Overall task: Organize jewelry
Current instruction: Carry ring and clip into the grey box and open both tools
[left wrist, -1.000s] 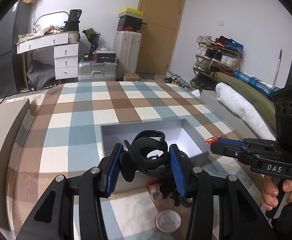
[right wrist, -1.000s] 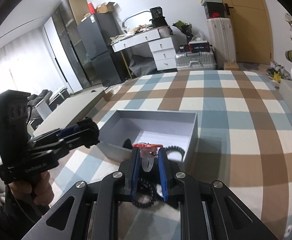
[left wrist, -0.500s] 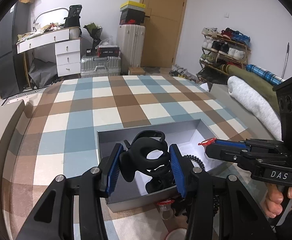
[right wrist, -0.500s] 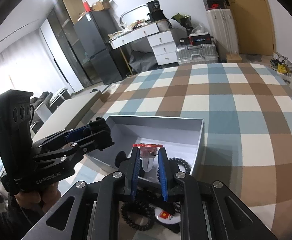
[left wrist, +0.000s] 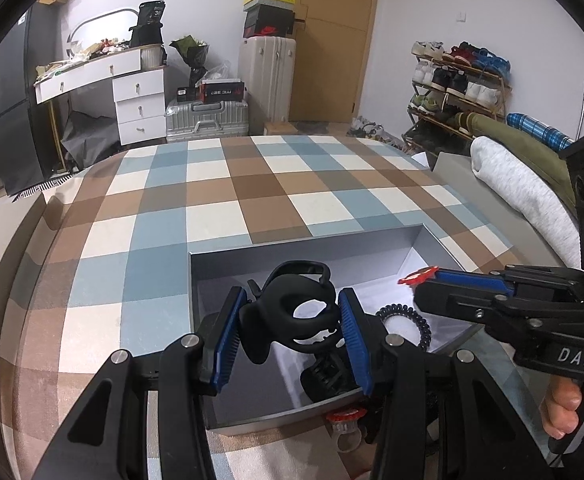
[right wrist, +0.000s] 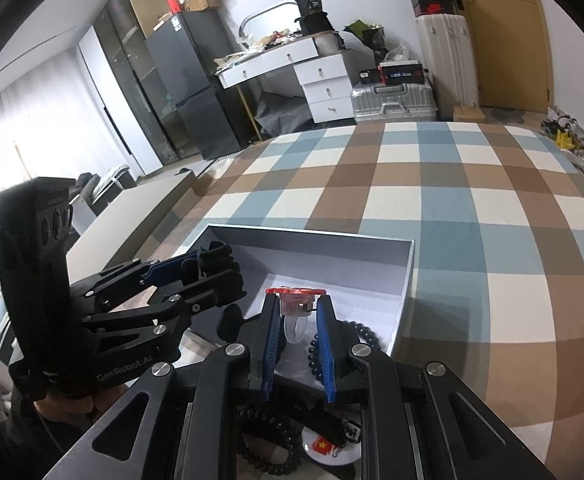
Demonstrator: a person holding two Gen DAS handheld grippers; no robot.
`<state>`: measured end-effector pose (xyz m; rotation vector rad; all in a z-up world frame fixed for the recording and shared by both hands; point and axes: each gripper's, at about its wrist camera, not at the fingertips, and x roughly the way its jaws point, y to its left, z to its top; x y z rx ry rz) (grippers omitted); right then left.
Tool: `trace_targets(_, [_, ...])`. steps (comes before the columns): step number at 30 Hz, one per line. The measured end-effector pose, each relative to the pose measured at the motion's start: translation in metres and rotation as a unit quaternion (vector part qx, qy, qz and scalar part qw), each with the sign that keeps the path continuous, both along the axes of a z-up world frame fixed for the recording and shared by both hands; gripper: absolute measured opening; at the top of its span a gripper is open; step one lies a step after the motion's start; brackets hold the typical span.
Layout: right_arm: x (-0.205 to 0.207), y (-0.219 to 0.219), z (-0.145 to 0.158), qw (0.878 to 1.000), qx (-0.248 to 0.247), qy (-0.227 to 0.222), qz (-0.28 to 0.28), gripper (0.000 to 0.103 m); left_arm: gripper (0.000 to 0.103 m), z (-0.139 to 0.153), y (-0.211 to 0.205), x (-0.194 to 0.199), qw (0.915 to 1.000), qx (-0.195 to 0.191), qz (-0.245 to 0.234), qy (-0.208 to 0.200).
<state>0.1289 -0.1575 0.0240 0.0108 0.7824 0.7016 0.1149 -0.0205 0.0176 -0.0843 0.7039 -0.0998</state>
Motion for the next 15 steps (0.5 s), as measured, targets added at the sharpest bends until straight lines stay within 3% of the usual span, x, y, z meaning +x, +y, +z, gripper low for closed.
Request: trace_targets(15, [0.014,0.016,-0.009,0.999,-0.036,0.007,-0.003,0.018,0.041,-0.004,-0.006,0.010,0.9994,0.031,-0.002,0.013])
